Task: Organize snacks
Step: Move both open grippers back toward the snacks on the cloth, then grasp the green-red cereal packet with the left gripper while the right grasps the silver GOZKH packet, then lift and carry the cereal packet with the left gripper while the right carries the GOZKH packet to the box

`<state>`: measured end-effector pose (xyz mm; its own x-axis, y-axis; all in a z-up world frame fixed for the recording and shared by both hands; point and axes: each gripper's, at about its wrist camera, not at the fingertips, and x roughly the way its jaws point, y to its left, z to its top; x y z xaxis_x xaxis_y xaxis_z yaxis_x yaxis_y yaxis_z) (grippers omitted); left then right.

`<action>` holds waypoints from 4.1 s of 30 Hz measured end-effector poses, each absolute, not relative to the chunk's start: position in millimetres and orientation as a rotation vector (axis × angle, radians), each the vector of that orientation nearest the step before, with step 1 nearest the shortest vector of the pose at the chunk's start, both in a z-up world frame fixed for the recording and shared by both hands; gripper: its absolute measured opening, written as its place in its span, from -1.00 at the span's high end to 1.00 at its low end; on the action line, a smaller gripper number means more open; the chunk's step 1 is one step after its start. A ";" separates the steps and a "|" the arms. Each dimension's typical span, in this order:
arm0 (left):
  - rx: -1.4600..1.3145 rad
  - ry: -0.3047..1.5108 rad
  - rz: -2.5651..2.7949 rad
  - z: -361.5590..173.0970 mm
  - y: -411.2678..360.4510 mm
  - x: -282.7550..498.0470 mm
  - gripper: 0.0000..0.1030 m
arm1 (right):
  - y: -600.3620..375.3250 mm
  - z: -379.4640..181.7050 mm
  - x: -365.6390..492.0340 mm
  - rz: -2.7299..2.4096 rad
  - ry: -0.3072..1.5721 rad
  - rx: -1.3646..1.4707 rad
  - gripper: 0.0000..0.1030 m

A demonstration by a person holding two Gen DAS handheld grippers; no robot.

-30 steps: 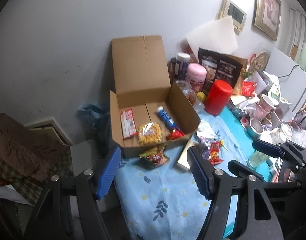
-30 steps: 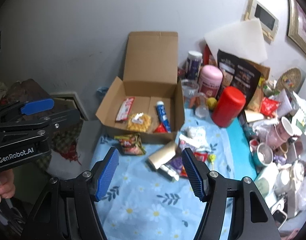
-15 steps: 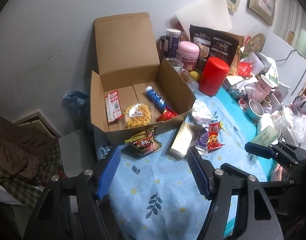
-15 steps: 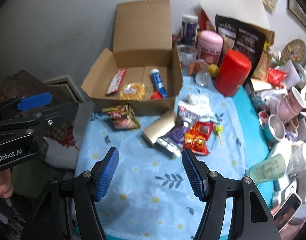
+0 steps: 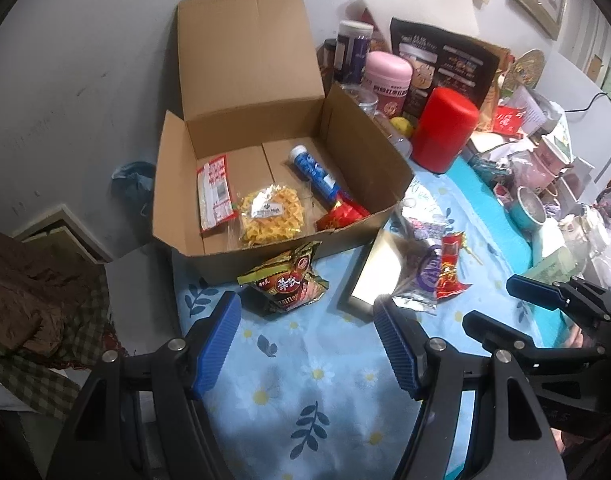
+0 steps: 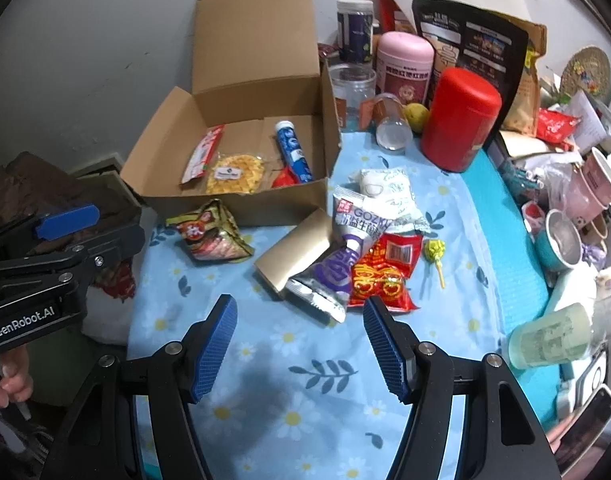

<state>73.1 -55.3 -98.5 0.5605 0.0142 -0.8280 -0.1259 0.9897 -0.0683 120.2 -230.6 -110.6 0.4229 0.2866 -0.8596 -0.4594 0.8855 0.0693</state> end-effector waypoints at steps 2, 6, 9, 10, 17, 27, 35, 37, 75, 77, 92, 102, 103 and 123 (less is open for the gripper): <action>-0.135 0.981 0.079 -107.7 -52.8 77.8 -0.33 | -231.8 -118.5 123.9 0.466 1.042 -0.185 -0.29; -0.140 1.003 0.081 -126.2 -50.4 88.8 -0.33 | -233.8 -136.6 132.3 0.455 1.064 -0.184 -0.29; -0.148 1.019 0.084 -139.6 -48.0 96.9 -0.33 | -235.3 -149.2 139.1 0.449 1.086 -0.178 -0.29; -0.147 1.024 0.086 -144.9 -46.8 100.4 -0.33 | -235.7 -153.6 142.0 0.447 1.092 -0.175 -0.29; -0.178 1.054 0.134 -172.4 -33.9 122.9 -0.33 | -238.1 -175.7 162.2 0.411 1.118 -0.147 -0.29; -0.334 1.094 0.187 -212.6 -17.0 152.1 -0.33 | -241.3 -195.8 198.8 0.351 1.122 -0.083 -0.29; -0.369 1.125 0.197 -232.4 -19.3 173.2 -0.33 | -237.0 -203.5 213.8 0.365 1.134 -0.042 -0.11; -0.376 1.126 0.223 -236.8 -18.5 173.4 -0.27 | -234.7 -206.6 215.7 0.383 1.159 -0.036 0.16; -0.164 1.360 0.059 -227.4 -77.9 30.1 0.20 | -229.7 -216.6 100.0 0.591 1.303 -0.209 0.47; -0.157 1.373 0.056 -231.8 -78.9 27.8 0.20 | -226.7 -219.2 100.0 0.590 1.312 -0.230 0.47; -0.003 1.393 0.067 -247.3 -94.4 48.9 -0.08 | -216.7 -241.2 101.6 0.582 1.355 -0.283 0.45; -0.034 1.412 0.099 -252.1 -82.7 58.9 -0.54 | -207.7 -254.3 104.2 0.569 1.363 -0.302 0.40; -0.030 1.417 0.091 -251.5 -85.8 59.5 -0.53 | -206.8 -254.9 103.7 0.570 1.362 -0.301 0.39; -0.051 1.316 -0.028 -225.6 -94.0 40.8 0.23 | -230.2 -237.0 105.4 0.634 1.325 -0.235 0.54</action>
<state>40.8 -94.0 -225.6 0.2523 -0.0502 -0.9663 -0.0083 0.9985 -0.0540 105.4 -230.2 -237.0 0.1060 0.2958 -0.9494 -0.5534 0.8107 0.1908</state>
